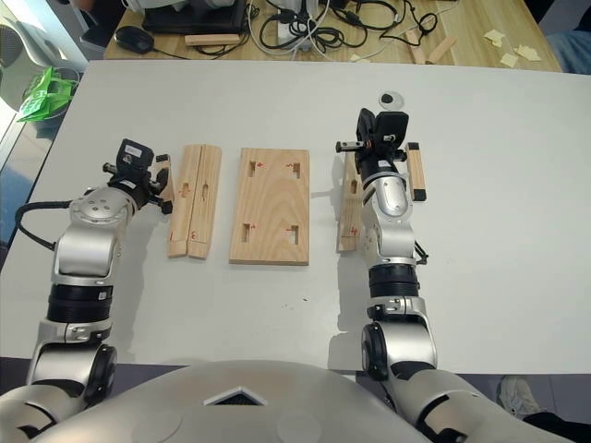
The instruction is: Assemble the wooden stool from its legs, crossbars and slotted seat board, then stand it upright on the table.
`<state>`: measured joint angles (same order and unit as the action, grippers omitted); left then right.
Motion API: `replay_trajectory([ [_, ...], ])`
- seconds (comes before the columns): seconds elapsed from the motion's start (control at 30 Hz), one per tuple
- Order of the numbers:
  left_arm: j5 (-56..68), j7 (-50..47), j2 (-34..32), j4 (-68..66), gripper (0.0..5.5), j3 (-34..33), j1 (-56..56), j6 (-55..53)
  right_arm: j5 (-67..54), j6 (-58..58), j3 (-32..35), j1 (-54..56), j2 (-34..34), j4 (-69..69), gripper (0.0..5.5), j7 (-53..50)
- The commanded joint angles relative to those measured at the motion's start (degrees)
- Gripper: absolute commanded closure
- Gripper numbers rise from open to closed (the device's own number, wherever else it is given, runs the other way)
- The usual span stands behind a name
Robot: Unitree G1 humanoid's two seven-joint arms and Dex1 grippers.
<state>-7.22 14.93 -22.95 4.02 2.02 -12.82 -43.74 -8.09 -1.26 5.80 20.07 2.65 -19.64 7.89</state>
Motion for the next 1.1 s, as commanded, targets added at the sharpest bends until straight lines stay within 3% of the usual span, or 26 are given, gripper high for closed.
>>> replay_trajectory([
  [0.03, 1.4, -2.1, 3.0, -7.0, 3.19, -1.7, -2.2, -1.2, -0.6, 0.7, 0.3, -0.3, -0.8, 1.3, 5.5, -1.0],
  [0.3, 0.6, -2.3, 1.6, -15.9, 3.19, -0.8, -4.8, 1.6, -1.0, 0.5, 0.6, 0.1, -1.7, 1.3, 5.5, -1.3],
  [0.97, 9.3, -1.6, 5.8, -13.3, 3.19, -6.0, -1.1, -12.2, -1.2, -0.3, 0.8, 1.0, -2.1, 0.6, 5.5, -2.0],
  [1.1, 10.5, -2.3, 6.4, -14.1, 3.84, -7.5, -1.0, -13.1, -1.4, -0.7, 1.3, 1.7, -2.3, -0.3, 5.5, -2.3],
])
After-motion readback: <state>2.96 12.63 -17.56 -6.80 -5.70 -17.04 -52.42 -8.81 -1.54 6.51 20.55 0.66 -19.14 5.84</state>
